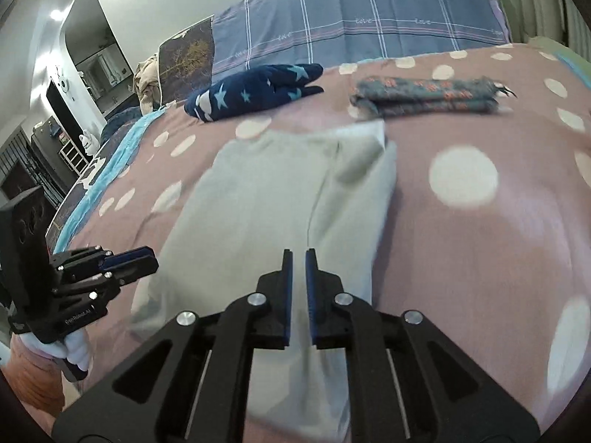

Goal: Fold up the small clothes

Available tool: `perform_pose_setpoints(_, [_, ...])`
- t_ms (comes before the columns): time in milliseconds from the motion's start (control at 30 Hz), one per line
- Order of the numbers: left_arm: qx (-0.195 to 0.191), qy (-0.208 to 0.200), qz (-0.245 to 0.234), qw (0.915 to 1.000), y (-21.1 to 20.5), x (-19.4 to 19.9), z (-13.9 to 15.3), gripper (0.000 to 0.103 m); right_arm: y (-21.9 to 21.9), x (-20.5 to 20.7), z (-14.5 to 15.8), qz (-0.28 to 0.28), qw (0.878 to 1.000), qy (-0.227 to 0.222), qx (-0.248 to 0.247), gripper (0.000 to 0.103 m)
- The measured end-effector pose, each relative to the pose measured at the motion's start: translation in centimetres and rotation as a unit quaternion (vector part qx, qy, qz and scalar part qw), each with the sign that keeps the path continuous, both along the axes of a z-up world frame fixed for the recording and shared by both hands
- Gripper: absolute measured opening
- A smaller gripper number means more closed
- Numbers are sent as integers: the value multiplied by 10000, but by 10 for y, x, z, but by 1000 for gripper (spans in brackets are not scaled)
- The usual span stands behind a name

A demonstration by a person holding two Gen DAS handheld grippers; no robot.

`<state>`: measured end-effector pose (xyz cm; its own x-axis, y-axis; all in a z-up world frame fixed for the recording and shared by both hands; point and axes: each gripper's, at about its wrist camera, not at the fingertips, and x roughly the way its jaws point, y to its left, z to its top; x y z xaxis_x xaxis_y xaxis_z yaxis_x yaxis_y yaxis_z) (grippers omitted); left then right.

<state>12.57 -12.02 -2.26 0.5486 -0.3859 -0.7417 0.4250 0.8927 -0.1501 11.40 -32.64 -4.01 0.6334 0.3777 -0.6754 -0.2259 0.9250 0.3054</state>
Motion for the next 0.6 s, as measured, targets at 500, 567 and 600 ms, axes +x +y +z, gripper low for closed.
perform_pose_setpoints(500, [36,-223,296,9993,7,37,12,19,-5,48,11,-11,9982,-302,-521,11])
perform_pose_setpoints(567, [169,-277,261,9991,-1,60,14,20,-3,71,8,87,9989,-118,-439,11])
perform_pose_setpoints(600, [391,-206,346,9984,-4,72,7,20,-4,86,-1,-49,9985,89,-543,11])
